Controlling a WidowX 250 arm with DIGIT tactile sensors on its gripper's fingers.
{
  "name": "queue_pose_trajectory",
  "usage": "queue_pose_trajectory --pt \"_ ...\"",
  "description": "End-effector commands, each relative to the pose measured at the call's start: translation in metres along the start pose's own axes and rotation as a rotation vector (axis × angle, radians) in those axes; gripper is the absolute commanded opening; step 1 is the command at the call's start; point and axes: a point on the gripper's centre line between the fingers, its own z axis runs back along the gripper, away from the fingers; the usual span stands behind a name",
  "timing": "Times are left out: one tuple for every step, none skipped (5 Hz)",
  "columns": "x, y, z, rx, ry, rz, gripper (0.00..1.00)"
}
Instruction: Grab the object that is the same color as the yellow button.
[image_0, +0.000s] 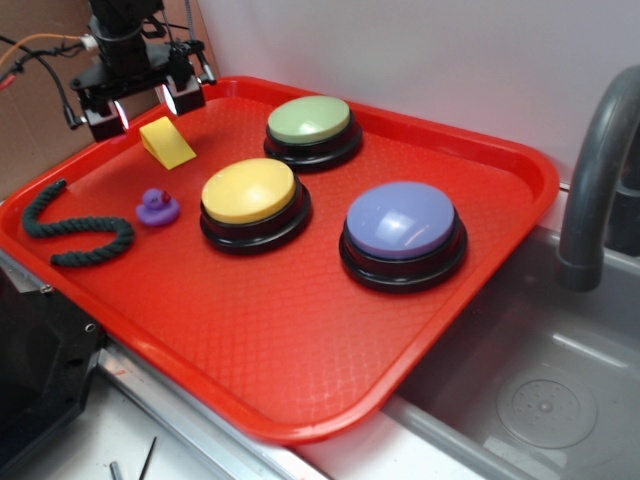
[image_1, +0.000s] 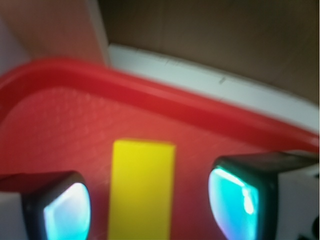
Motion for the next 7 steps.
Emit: queue_pose_trajectory --pt "0.015 0.003 -0.017 0.006 -0.023 0.066 1.0" --pt "0.02 0.014 -0.024 0.014 -0.001 0.091 1.0" --pt "0.02 0.021 -0.021 -0.091 0.045 0.091 0.0" --pt "0.018 0.026 0.006 -0.125 0.062 0.029 0.0" --pt "0.016 0.039 0.045 -0.194 0.052 -0.089 0.0" --pt "0.017 0.047 0.073 -0.187 0.064 -0.17 0.0" --pt "0.008 0.036 0.098 -0.23 0.095 -0.366 0.0"
